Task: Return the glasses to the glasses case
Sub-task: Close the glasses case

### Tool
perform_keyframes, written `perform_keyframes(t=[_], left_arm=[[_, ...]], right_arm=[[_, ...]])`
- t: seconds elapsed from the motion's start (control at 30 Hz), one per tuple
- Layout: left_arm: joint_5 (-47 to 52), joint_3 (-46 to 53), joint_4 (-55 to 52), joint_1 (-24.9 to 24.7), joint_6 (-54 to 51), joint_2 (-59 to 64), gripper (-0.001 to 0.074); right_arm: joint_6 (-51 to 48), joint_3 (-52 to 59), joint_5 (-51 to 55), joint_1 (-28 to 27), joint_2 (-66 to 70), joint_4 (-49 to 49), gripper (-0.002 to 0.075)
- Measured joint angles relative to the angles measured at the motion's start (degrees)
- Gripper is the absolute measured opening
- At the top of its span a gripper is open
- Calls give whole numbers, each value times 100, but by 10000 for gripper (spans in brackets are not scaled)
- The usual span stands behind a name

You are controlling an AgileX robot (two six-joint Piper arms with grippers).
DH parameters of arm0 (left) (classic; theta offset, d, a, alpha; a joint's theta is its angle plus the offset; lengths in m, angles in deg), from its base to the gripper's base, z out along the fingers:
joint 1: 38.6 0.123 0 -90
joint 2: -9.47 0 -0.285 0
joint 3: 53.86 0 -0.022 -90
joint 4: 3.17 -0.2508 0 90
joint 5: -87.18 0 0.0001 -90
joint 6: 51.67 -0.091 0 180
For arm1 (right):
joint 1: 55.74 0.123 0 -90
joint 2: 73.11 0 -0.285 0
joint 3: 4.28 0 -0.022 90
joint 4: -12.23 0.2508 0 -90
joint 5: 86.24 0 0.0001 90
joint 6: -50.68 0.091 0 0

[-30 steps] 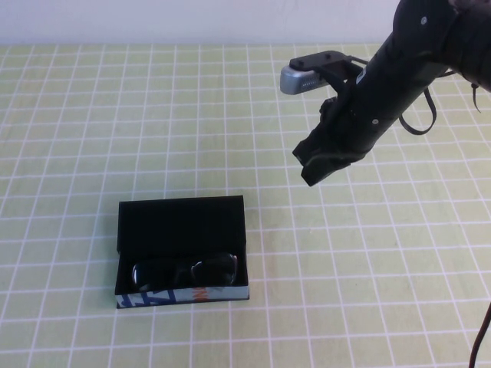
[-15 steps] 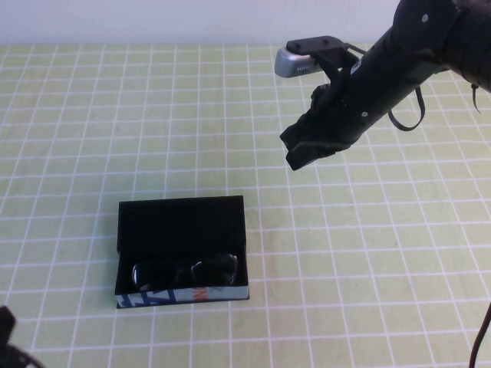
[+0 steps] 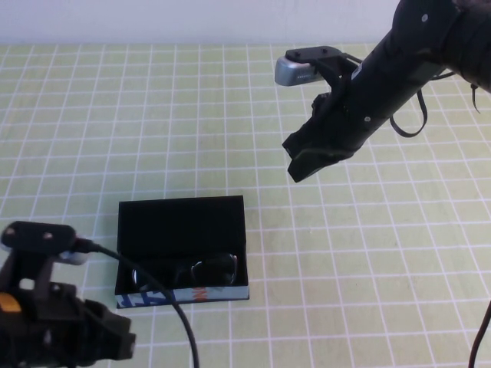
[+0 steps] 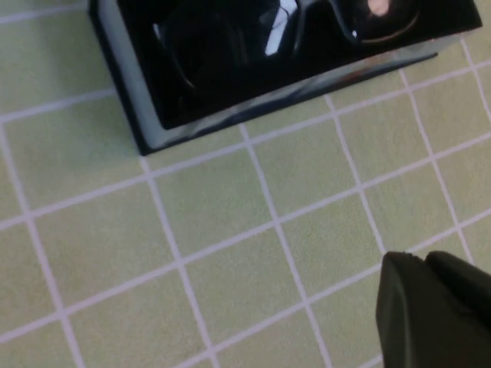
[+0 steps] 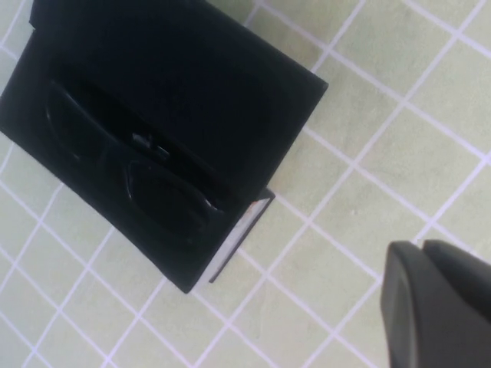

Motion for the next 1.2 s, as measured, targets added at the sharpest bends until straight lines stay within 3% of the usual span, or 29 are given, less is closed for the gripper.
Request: perform_keyframes(t=[0.23, 0.63, 1.2], left_arm=[[-275, 0, 1277, 52, -1452, 1004, -1], [-224, 0, 3248, 1055, -3963, 2210, -1], [-241, -52, 4398, 1130, -5386, 3176, -1]], right_arm=[[0, 0, -59, 0, 279, 170, -16], [-97, 0, -1181, 0, 600, 687, -16], [-343, 0, -1423, 0, 1324, 1413, -16]])
